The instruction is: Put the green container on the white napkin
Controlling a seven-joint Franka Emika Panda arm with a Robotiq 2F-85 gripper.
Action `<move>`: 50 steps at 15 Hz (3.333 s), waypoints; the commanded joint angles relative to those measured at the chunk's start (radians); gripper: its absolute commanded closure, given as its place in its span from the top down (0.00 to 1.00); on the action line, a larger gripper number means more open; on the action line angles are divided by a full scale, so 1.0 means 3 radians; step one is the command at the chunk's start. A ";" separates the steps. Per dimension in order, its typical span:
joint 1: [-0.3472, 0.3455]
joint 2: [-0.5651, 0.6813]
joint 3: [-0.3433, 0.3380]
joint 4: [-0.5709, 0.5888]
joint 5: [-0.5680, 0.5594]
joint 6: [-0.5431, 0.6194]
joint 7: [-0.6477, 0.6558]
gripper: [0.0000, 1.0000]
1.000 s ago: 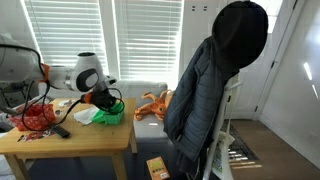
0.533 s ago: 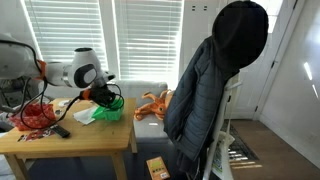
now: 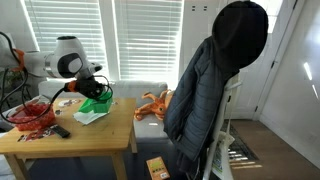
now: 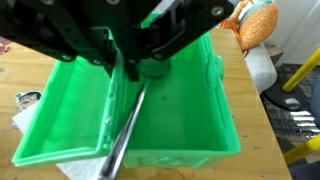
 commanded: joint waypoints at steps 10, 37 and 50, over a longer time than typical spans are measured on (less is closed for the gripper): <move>0.0199 0.0066 0.0127 -0.0047 -0.0182 -0.0077 0.0102 0.03; 0.0198 -0.0241 0.0133 -0.0167 -0.0152 -0.0441 0.0248 1.00; 0.0089 -0.1104 -0.0060 -0.0427 -0.0081 -0.1403 0.0269 1.00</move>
